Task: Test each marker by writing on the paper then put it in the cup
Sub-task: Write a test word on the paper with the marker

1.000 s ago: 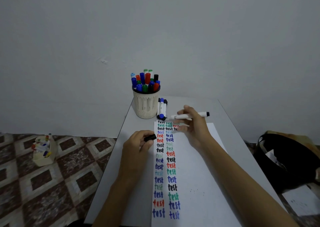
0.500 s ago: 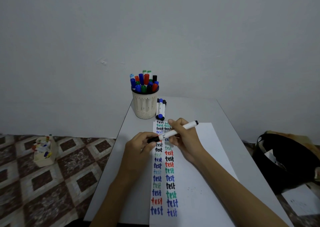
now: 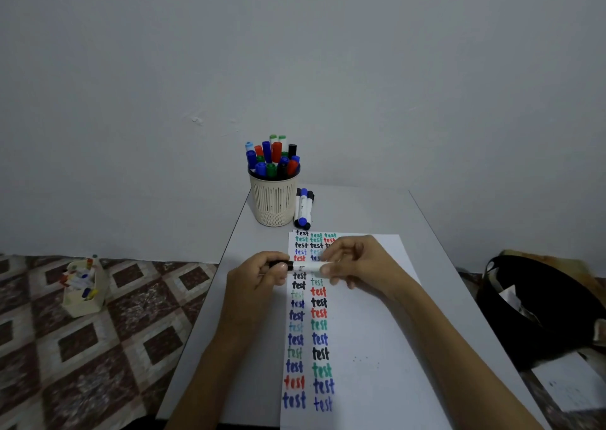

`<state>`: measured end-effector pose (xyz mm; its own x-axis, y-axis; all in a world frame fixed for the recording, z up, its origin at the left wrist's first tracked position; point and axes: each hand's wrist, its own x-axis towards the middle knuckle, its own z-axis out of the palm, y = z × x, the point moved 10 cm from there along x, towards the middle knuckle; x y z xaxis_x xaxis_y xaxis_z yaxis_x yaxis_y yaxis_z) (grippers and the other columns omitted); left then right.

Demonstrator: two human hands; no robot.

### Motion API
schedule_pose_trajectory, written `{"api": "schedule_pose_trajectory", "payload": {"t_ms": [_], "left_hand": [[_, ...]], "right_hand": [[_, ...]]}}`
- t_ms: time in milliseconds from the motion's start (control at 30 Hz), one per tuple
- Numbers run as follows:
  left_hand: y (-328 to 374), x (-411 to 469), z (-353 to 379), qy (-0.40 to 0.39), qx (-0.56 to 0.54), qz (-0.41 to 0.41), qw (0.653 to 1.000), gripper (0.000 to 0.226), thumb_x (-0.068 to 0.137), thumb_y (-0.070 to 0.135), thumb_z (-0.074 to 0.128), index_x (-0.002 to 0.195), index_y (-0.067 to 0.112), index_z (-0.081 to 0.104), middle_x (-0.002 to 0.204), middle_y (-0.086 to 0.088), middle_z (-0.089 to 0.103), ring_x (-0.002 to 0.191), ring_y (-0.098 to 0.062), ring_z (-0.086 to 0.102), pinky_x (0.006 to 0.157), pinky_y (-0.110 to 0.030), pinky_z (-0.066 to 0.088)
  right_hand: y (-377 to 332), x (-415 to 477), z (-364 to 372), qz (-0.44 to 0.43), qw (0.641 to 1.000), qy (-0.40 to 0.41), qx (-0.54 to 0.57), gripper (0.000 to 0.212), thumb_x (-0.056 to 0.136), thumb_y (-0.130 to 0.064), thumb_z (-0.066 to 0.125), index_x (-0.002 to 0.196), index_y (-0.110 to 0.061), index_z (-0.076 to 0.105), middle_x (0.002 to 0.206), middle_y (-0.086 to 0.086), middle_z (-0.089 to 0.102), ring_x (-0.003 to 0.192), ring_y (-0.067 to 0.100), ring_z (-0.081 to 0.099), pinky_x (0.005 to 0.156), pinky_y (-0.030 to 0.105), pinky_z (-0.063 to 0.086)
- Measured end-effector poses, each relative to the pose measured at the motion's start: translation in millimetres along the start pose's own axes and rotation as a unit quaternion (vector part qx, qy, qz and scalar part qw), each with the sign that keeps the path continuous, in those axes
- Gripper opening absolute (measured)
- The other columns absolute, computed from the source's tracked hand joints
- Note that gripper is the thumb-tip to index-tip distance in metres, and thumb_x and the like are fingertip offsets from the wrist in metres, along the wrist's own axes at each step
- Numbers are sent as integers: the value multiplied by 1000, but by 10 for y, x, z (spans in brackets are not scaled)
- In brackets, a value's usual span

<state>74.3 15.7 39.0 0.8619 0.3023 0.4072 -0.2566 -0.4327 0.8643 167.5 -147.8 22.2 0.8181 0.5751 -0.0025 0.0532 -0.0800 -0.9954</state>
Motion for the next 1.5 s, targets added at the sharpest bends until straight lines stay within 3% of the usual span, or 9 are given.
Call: {"api": "schedule_pose_trajectory", "payload": {"t_ms": [100, 233, 600, 700, 900, 1033, 1133, 1267, 1500], "left_hand": [[25, 20, -10, -1, 28, 24, 999, 16, 86, 8, 57, 89, 22, 65, 75, 5, 69, 68, -6, 64, 65, -18, 52], [141, 20, 6, -4, 71, 81, 994, 20, 79, 15, 52, 91, 11, 68, 76, 5, 67, 71, -8, 62, 62, -12, 48], [234, 9, -37, 29, 89, 104, 990, 19, 81, 16, 52, 92, 10, 67, 77, 8, 63, 77, -5, 60, 62, -6, 44], [222, 2, -61, 47, 80, 96, 991, 14, 86, 6, 55, 95, 12, 65, 84, 7, 64, 81, -4, 61, 65, -6, 45], [1, 21, -4, 27, 72, 26, 997, 35, 89, 10, 54, 124, 17, 50, 110, 10, 55, 98, -4, 56, 81, -22, 48], [-136, 24, 84, 4, 160, 27, 987, 34, 87, 10, 53, 121, 10, 54, 119, -2, 57, 110, -15, 51, 99, -32, 37], [-125, 23, 185, -19, 233, 59, 970, 33, 82, 15, 45, 108, 7, 63, 114, -8, 63, 108, -21, 55, 107, -47, 31], [-146, 37, 191, -20, 243, 57, 968, 32, 83, 16, 45, 107, 9, 65, 116, -7, 62, 108, -19, 56, 107, -45, 33], [-140, 50, 199, -20, 241, 49, 969, 25, 87, 11, 53, 109, 11, 64, 119, -4, 61, 110, -16, 54, 104, -46, 37]], "right_hand": [[-20, -9, 90, -27, 997, -4, -70, 19, 75, -2, 78, 92, 4, 71, 57, 7, 61, 43, 11, 44, 42, 18, 33], [16, 26, 83, -23, 998, -9, -63, 13, 76, -7, 78, 87, -3, 74, 62, 17, 54, 43, 15, 33, 41, 22, 26], [-111, 22, 131, -63, 992, -2, -110, 11, 80, -12, 76, 91, -10, 76, 70, 8, 66, 50, 25, 51, 49, 30, 42], [-273, 75, 125, -119, 968, 24, -218, 16, 76, -25, 80, 91, -24, 77, 85, -2, 72, 79, 22, 63, 68, 38, 50], [-463, 297, 196, -163, 869, 22, -467, 15, 84, -18, 71, 98, -14, 71, 94, -2, 66, 85, 14, 57, 80, 39, 52], [-1004, 411, -21, -230, 873, 153, -401, 14, 88, -12, 66, 101, -7, 64, 86, 4, 67, 76, 19, 62, 77, 43, 55], [-1569, 451, -46, -315, 877, 229, -283, 45, 87, -12, 67, 128, -13, 48, 77, 5, 66, 70, 16, 65, 69, 35, 58], [-2074, 606, 40, -392, 858, 277, -182, 73, 85, -8, 67, 146, -18, 29, 75, 3, 62, 66, 14, 66, 62, 33, 60], [-2023, 980, 318, -364, 839, 275, -296, 59, 87, -7, 63, 138, -24, 39, 70, 3, 64, 62, 13, 63, 61, 27, 56]]}}
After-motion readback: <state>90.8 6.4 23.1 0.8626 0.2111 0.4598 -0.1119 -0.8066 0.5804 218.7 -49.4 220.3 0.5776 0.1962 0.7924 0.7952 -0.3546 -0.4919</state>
